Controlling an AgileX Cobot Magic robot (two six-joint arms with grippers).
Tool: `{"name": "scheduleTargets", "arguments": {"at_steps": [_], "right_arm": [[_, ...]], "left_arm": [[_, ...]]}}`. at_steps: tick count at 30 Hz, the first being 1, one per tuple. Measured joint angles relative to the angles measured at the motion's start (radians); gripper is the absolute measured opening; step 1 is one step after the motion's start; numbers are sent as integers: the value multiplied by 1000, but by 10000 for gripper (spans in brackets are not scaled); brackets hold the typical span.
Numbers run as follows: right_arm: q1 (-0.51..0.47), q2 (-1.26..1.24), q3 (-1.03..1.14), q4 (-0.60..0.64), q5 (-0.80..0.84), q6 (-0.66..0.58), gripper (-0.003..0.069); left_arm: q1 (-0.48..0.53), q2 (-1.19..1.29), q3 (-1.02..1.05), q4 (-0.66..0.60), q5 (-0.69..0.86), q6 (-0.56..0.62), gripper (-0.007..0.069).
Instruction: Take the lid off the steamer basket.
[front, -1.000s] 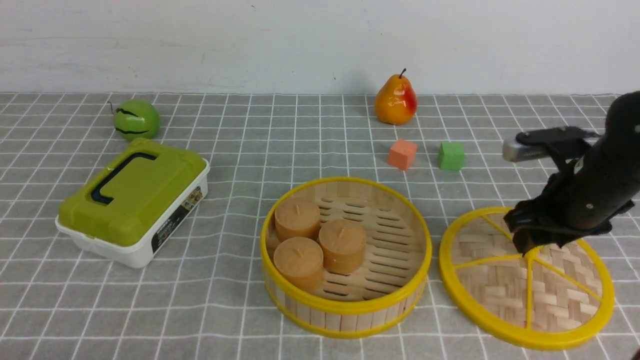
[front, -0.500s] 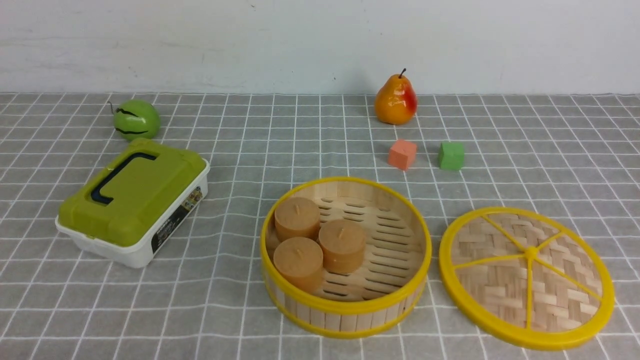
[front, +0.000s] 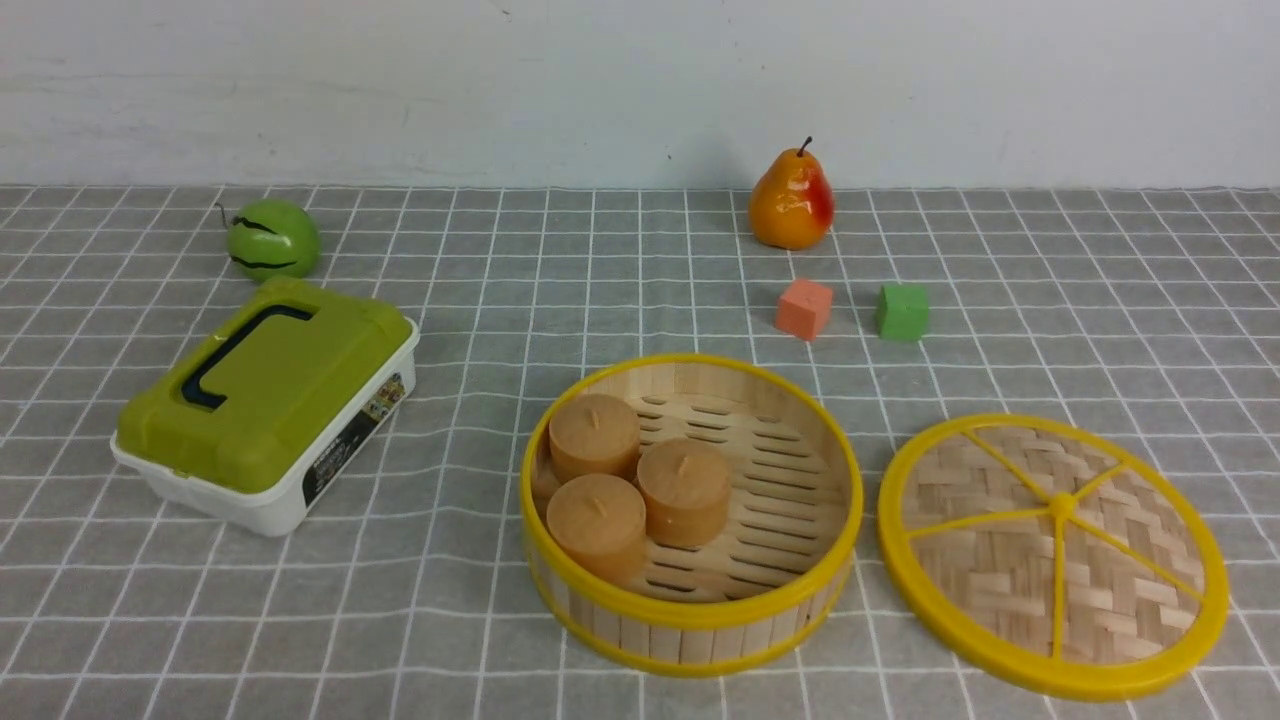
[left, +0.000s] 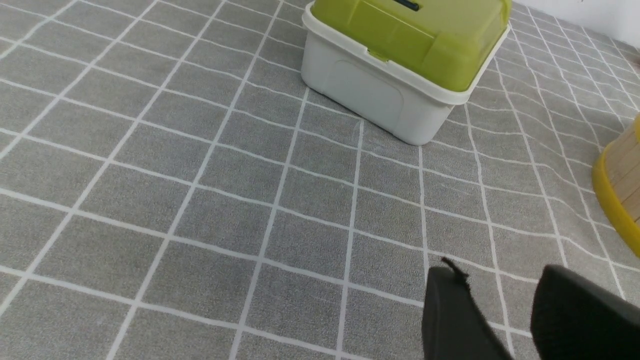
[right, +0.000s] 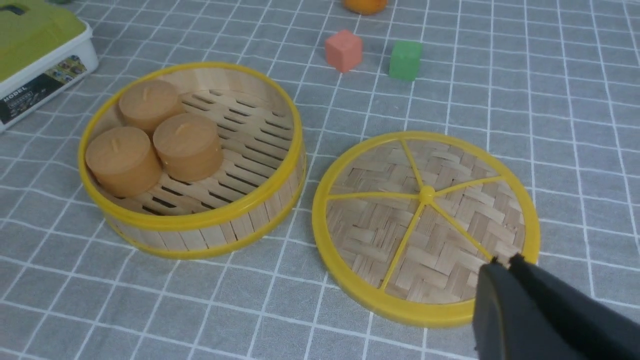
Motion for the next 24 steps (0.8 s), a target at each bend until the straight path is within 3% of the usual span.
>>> {"name": "scheduleTargets", "arguments": {"at_steps": [13, 20, 21, 24], "right_arm": [[0, -11, 22, -28, -4, 0, -10], [-4, -134, 298, -122, -459, -18, -3], [-5, -188, 404, -146, -583, -7, 0], [-22, -289, 591, -159, -719, 56, 3]], "left_arm": [[0, 0, 0, 0, 0, 0, 239], [0, 0, 0, 0, 0, 0, 239], [0, 0, 0, 0, 0, 0, 239], [0, 0, 0, 0, 0, 0, 239]]}}
